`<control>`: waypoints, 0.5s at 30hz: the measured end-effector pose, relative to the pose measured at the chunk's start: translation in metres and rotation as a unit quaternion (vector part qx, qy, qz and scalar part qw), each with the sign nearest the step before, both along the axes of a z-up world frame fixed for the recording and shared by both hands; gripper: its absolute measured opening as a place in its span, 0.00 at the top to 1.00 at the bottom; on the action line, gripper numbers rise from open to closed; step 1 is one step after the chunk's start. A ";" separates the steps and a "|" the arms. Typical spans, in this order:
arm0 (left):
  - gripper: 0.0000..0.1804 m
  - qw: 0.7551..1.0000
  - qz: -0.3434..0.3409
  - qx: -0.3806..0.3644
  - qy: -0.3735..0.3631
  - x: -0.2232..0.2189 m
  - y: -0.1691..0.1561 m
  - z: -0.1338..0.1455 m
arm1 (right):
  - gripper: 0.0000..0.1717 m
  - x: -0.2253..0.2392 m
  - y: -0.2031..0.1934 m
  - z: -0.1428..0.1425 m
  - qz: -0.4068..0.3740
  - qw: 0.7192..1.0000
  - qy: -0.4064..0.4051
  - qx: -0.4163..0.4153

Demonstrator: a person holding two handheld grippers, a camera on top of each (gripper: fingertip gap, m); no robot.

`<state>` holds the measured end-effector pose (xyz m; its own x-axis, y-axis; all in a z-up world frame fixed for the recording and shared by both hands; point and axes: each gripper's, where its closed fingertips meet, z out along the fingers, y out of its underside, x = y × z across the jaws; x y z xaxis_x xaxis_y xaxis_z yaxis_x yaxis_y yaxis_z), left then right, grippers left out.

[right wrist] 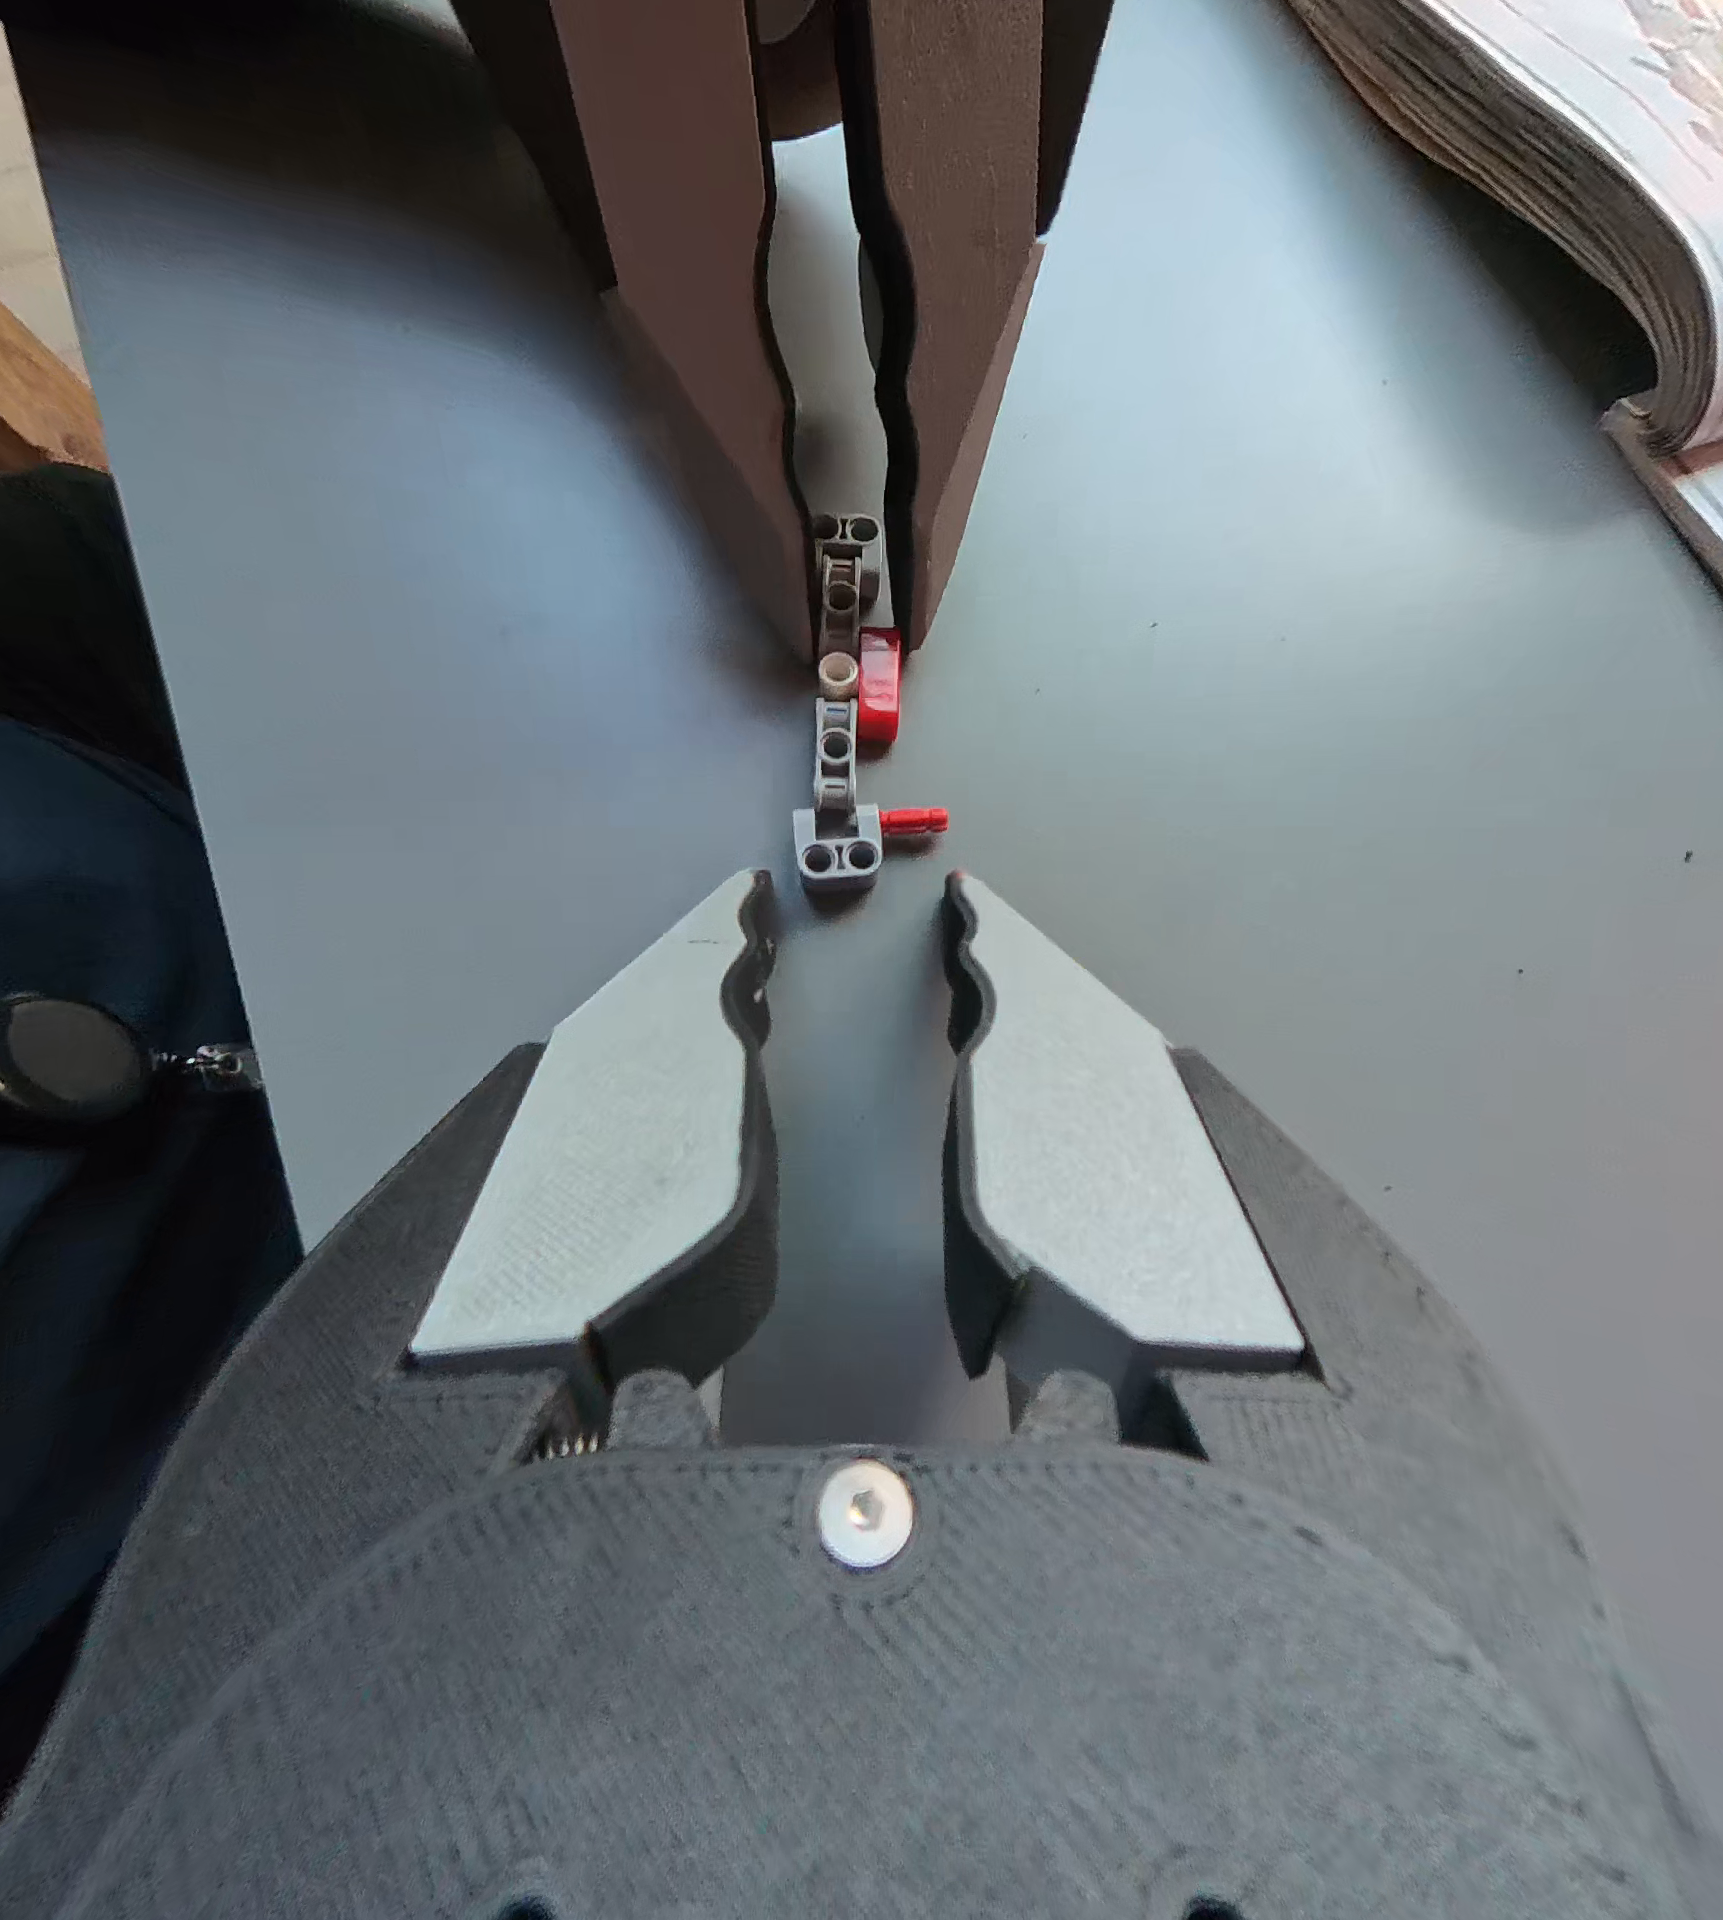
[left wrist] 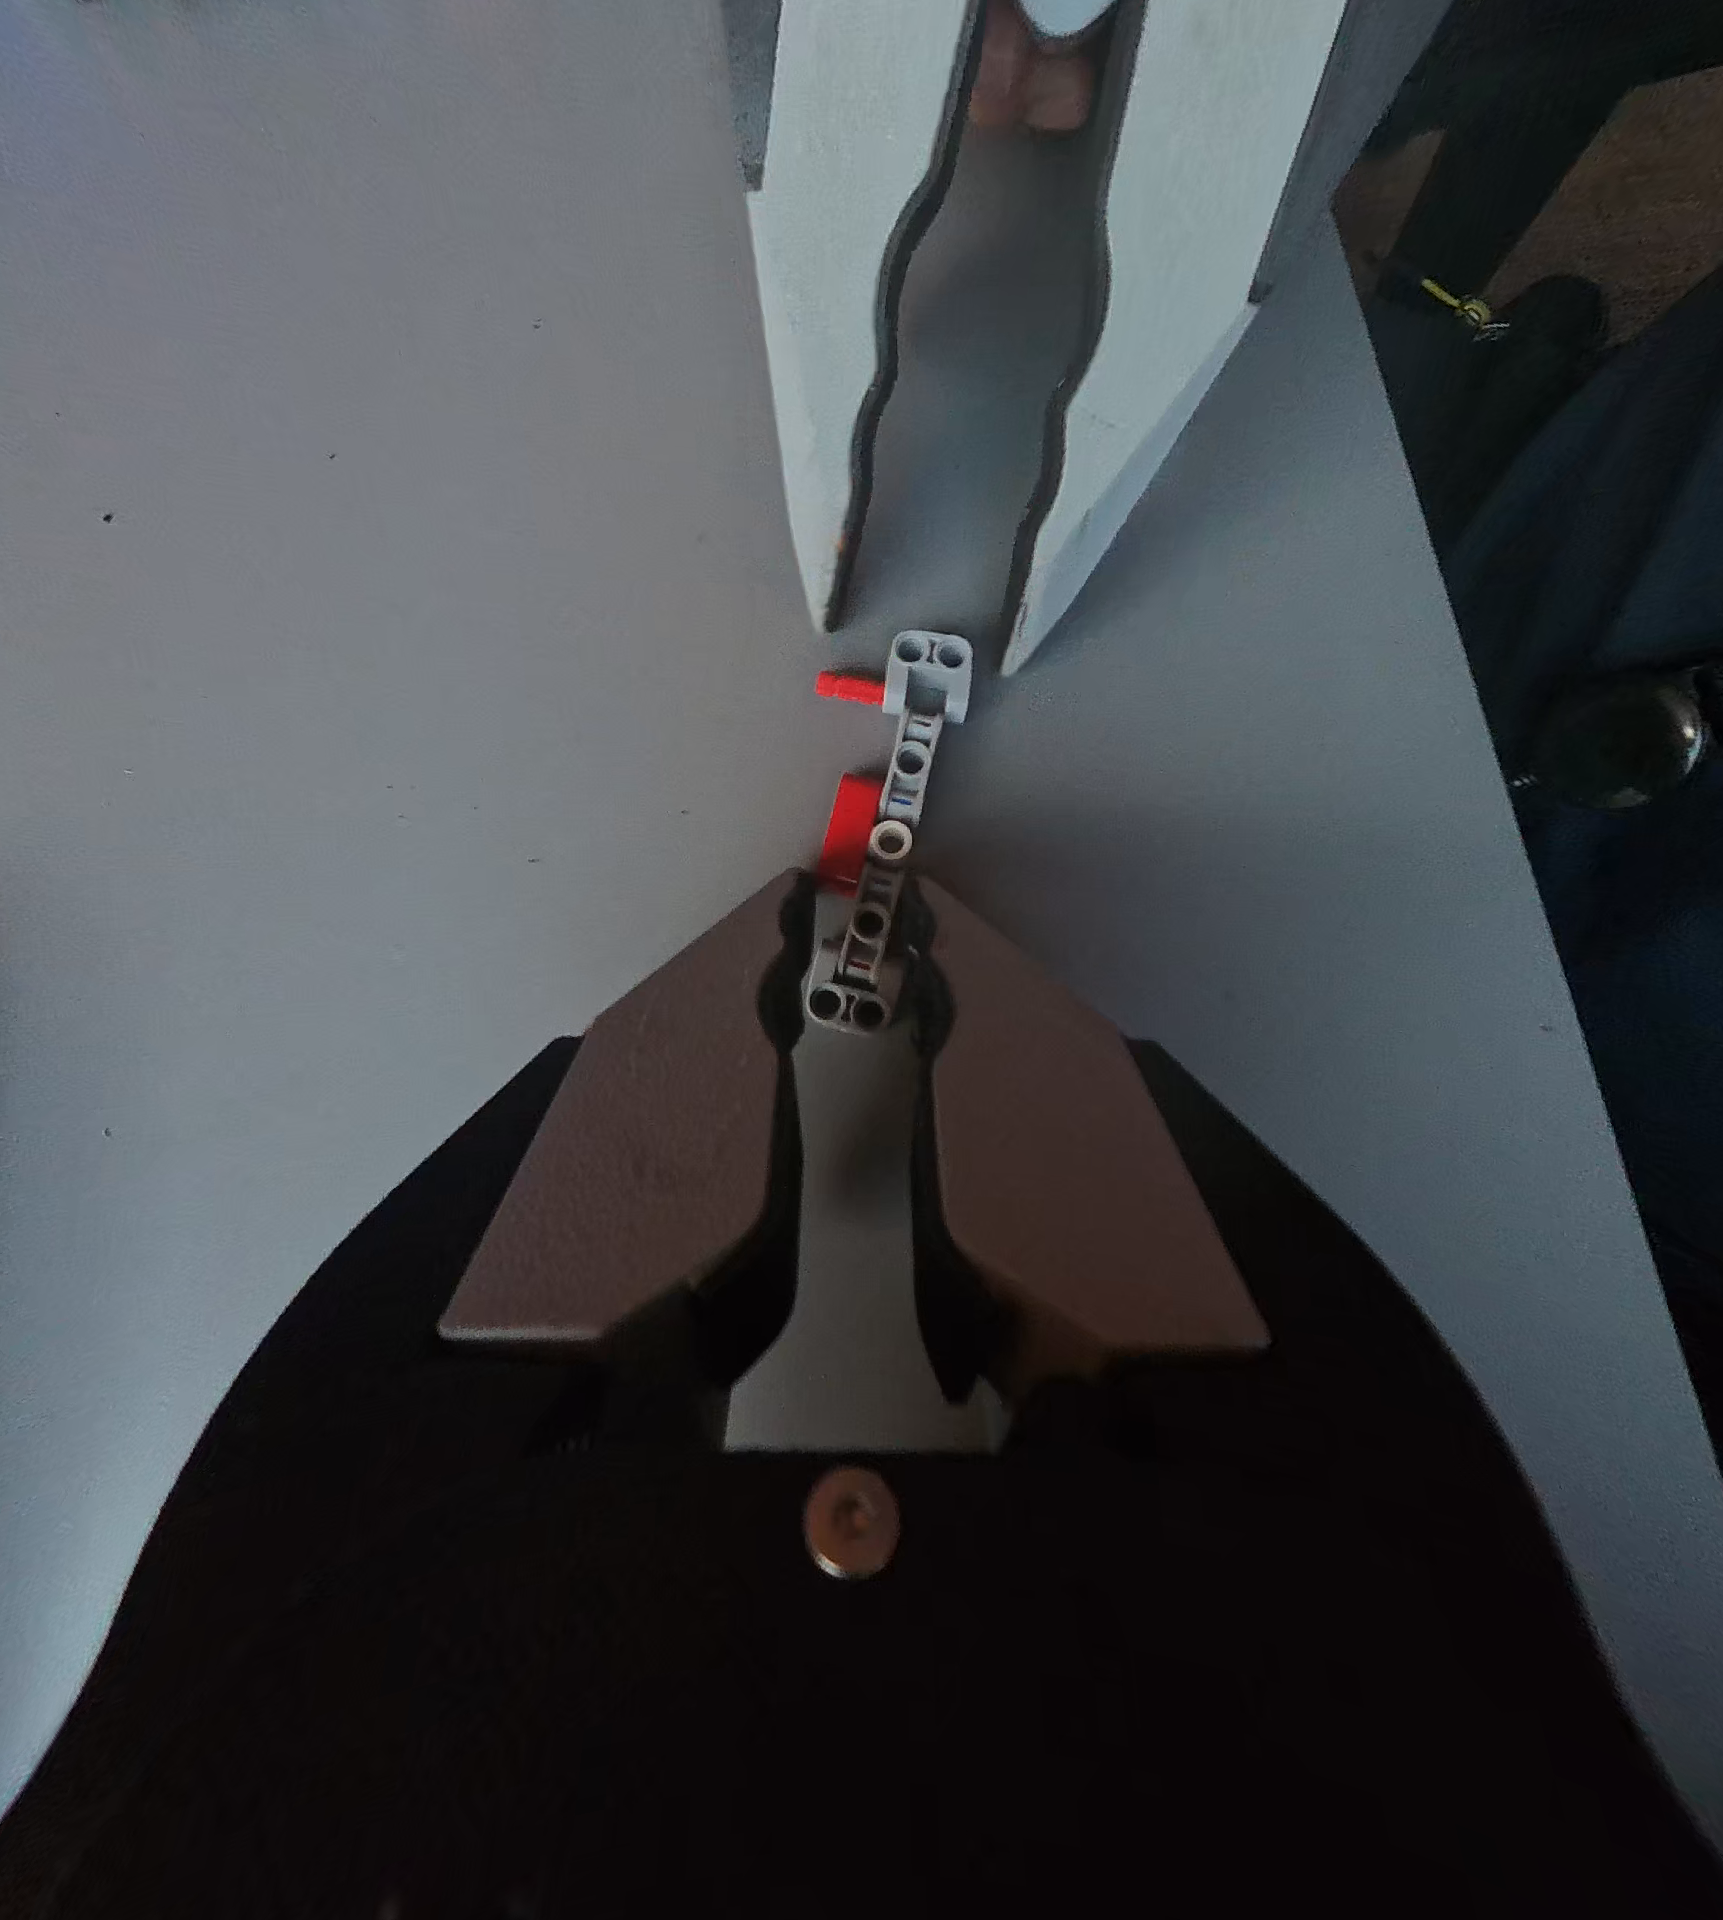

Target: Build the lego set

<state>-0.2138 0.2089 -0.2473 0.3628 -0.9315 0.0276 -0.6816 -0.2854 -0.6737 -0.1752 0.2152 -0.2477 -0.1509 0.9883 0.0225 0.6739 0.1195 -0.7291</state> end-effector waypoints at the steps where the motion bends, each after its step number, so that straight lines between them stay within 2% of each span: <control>1: 0.92 1.000 0.002 0.001 0.000 0.000 0.000 0.000 | 0.83 0.001 -0.001 0.000 0.001 1.000 0.000 0.000; 7: 0.92 1.000 0.006 -0.001 0.000 0.002 -0.001 0.000 | 0.86 -0.003 -0.005 0.000 0.008 1.000 0.001 0.009; 10: 0.92 1.000 0.011 0.000 0.003 0.002 -0.001 0.000 | 0.92 -0.004 -0.005 0.000 0.010 1.000 0.001 0.013; 15: 0.92 1.000 0.022 -0.003 -0.002 0.003 -0.002 0.000 | 0.92 -0.005 -0.005 0.000 0.004 1.000 0.002 0.009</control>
<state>-0.2105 0.2071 -0.2473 0.4033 -0.9144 0.0352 -0.6654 -0.3195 -0.6747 -0.1805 0.2097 -0.2477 -0.1580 0.9866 0.0400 0.6695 0.1368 -0.7301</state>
